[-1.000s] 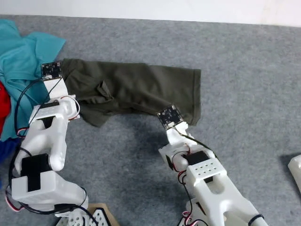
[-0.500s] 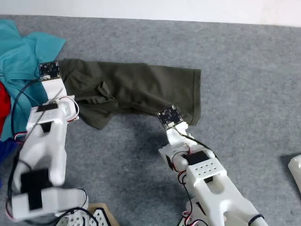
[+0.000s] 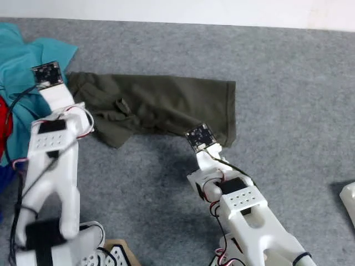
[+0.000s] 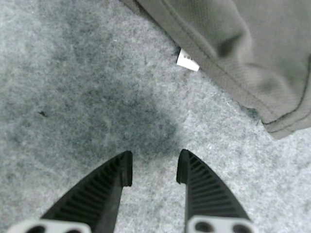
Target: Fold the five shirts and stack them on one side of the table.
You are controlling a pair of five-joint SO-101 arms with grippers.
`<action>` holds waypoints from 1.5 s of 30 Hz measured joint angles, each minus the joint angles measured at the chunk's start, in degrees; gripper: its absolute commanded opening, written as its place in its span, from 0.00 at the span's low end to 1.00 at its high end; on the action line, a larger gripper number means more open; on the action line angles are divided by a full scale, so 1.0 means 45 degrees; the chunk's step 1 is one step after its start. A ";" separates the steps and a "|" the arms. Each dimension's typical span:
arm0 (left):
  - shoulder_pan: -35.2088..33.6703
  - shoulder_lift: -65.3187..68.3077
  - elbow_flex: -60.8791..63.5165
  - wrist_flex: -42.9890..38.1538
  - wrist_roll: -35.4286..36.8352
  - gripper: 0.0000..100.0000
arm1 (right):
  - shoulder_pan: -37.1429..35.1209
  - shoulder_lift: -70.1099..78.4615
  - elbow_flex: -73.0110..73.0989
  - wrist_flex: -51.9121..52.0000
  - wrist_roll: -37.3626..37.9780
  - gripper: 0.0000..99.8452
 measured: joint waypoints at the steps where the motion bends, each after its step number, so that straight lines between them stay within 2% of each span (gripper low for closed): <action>1: 0.0059 0.0567 -0.0313 0.0000 0.0000 0.03 | 0.0000 0.0000 0.0000 0.0000 0.0000 0.16; 11: 0.0078 0.5841 -0.5001 0.0000 0.0117 0.03 | 0.0000 0.0000 0.0000 0.0000 0.0000 0.16; 19: 0.0723 0.5998 -0.5900 0.0000 0.0117 0.04 | 0.0000 0.0000 0.0000 0.0000 0.0000 0.16; 25: 0.0781 0.5998 -0.5900 0.0645 0.0117 0.23 | 0.0000 0.0000 0.0000 0.0000 0.0000 0.16; 28: 0.0781 0.5998 -0.5900 0.0684 0.0078 0.29 | 0.0000 0.0000 0.0000 0.0000 0.0000 0.16; 45: 0.0879 0.6154 -0.6584 0.0684 0.0078 0.29 | 0.0000 0.0000 0.0000 0.0000 0.0000 0.16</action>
